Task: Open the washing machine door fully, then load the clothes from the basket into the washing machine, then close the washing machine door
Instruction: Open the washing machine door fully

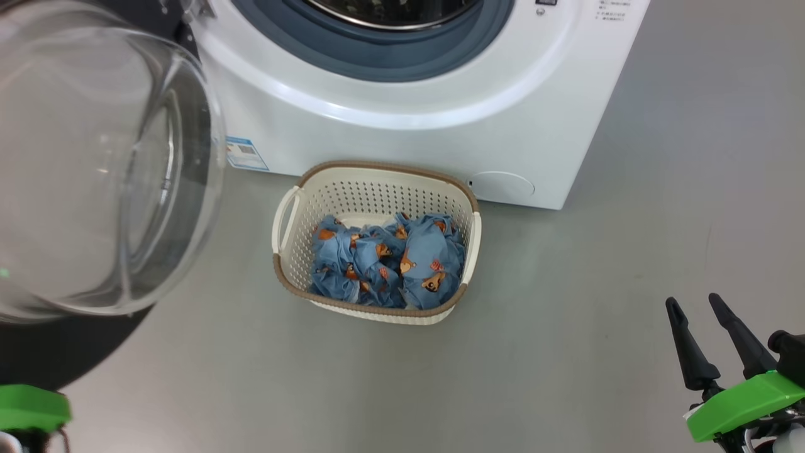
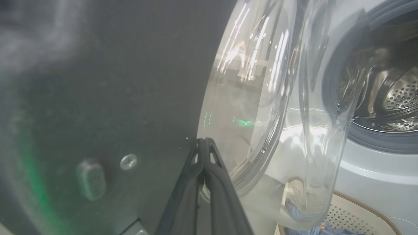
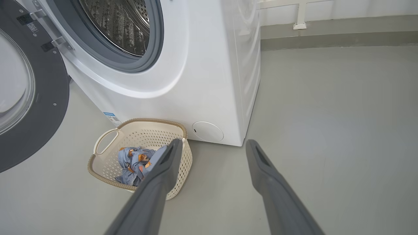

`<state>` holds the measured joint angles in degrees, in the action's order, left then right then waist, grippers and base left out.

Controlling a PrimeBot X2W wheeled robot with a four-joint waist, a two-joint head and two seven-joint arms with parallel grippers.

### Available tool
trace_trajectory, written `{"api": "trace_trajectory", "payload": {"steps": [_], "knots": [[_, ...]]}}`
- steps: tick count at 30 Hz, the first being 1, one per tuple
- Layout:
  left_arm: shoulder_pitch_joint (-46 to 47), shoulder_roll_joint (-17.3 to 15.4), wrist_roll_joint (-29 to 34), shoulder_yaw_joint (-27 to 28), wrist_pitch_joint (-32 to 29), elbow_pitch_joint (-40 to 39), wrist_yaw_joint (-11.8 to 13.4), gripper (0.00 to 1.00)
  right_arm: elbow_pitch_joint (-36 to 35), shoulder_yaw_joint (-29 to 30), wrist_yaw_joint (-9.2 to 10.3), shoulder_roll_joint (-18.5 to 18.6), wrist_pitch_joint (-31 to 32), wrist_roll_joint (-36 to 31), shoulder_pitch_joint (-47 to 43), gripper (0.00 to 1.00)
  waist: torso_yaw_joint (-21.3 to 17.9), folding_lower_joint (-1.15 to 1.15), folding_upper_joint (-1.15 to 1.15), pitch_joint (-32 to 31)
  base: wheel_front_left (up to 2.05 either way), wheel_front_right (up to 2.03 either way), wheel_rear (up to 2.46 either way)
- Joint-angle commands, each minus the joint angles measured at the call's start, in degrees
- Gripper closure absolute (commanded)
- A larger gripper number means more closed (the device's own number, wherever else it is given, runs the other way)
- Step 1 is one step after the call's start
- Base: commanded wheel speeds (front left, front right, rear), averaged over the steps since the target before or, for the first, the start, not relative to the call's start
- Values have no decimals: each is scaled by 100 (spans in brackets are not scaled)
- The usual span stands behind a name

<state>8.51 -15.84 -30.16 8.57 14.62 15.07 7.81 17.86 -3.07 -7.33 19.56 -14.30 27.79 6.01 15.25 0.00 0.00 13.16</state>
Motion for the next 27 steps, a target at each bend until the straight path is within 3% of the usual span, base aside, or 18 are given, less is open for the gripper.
{"api": "trace_trajectory", "payload": {"steps": [1,27], "knots": [[318,-354,14,345,32,-1,28,100,-140,-139,-16,106,-70,-61,104,0,-37,0,0,87,0,0,0],[1760,-1174,859,2184,38,1761,-543,100,-269,-119,-16,206,-70,-106,456,0,-147,0,0,829,0,0,0]]}}
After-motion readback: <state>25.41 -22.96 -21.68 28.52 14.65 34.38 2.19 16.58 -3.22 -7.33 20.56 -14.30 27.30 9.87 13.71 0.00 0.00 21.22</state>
